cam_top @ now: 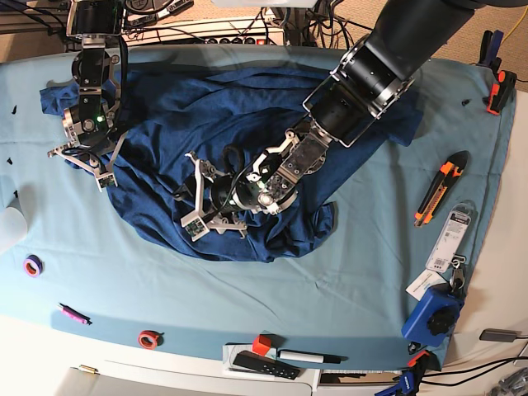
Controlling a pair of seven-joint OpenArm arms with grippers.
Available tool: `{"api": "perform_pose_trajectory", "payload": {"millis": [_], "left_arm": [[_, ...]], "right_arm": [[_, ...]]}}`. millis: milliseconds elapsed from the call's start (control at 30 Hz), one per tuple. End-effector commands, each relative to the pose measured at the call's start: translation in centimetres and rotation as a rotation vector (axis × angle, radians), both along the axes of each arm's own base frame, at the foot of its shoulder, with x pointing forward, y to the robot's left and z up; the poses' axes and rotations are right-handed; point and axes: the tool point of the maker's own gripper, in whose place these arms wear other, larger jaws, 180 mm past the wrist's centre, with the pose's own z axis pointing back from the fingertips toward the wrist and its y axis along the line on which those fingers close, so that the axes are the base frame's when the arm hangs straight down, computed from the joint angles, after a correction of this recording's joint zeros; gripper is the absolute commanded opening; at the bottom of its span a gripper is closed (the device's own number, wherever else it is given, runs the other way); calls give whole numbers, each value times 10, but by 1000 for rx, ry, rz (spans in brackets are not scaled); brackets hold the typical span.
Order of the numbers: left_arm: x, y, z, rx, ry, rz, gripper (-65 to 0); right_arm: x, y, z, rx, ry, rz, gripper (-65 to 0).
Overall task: Layout the t-shirt on the table in an organized manner, then fold the t-shirt properly
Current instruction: 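Drag the right gripper along the shirt edge to spread the fabric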
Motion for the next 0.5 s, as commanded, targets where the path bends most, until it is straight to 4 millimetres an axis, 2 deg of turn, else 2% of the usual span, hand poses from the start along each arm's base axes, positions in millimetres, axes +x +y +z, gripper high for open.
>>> {"api": "perform_pose_trajectory", "payload": {"millis": [0, 233, 267, 400, 467], "left_arm": [[10, -11, 26, -55, -47, -7, -357], [10, -11, 26, -55, -47, -7, -357], [10, -11, 26, -55, -47, -7, -357], [10, -11, 26, -55, -47, -7, -357], [10, -11, 26, -55, -47, -7, -357]], "right_arm": [[-11, -5, -4, -10, 52, -13, -650], [17, 1, 9, 13, -70, 22, -650], [22, 1, 13, 14, -86, 22, -627], [46, 2, 31, 34, -162, 22, -464], [59, 1, 44, 74, -220, 7, -428]]}}
